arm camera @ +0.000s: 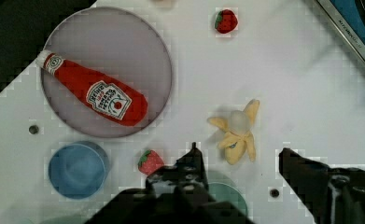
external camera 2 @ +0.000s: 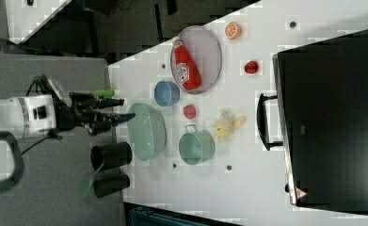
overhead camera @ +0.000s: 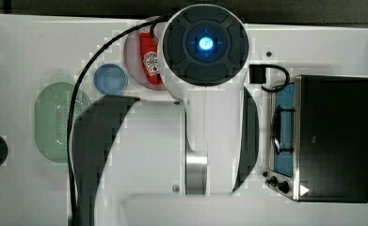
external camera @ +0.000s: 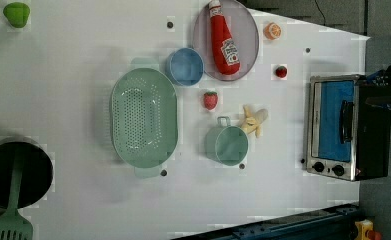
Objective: Pick banana from table and place on oven.
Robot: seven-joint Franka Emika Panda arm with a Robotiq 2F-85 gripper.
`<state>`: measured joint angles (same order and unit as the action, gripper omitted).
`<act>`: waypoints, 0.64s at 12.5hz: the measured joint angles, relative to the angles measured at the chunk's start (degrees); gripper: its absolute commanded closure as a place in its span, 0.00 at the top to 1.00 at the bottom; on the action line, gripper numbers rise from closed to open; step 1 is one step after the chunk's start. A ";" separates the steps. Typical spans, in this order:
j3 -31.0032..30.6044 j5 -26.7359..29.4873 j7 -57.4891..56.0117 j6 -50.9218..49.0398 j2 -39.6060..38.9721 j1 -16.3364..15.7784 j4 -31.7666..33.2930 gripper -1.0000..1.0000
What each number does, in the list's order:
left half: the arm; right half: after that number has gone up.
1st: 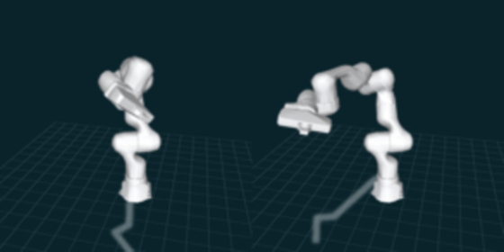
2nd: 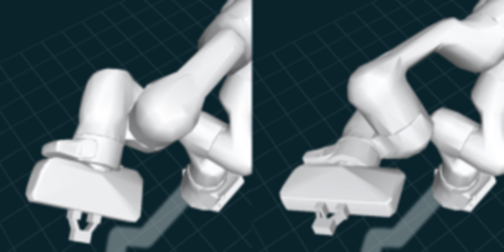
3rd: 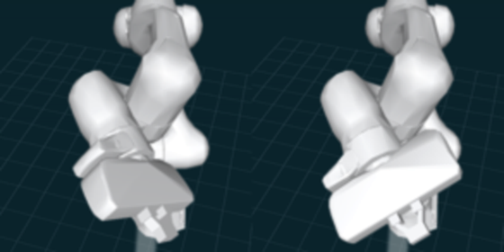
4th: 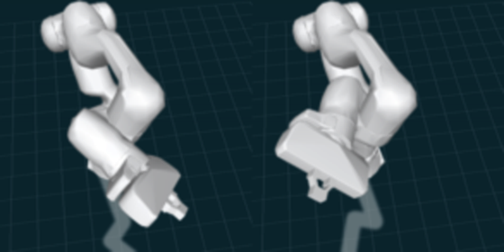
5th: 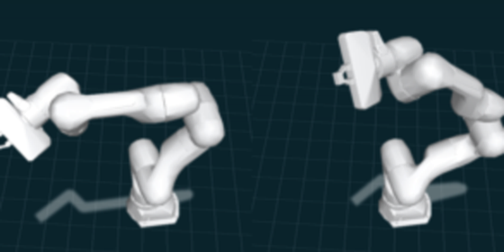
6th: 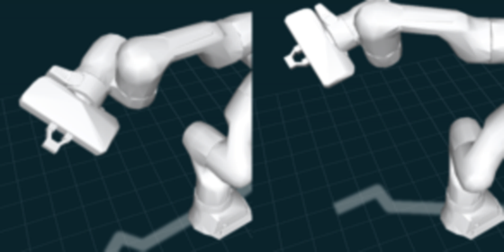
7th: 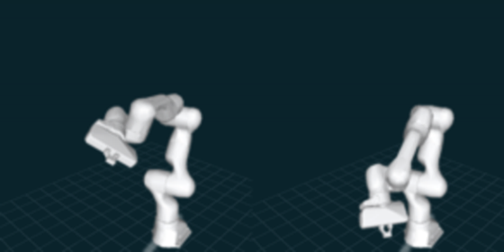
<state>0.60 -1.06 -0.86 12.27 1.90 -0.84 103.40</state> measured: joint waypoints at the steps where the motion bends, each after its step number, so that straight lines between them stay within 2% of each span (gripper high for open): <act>1: 0.18 0.52 1.76 -2.08 5.50 0.04 6.66 0.79; 3: 0.60 0.18 4.45 -8.71 17.74 0.14 16.67 1.00; 5: 1.74 -0.48 5.73 -8.21 25.46 0.44 18.46 1.00; 8: 2.12 1.25 6.86 -2.36 26.89 1.40 15.22 1.00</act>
<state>2.72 0.19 6.00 9.92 28.79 0.57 118.62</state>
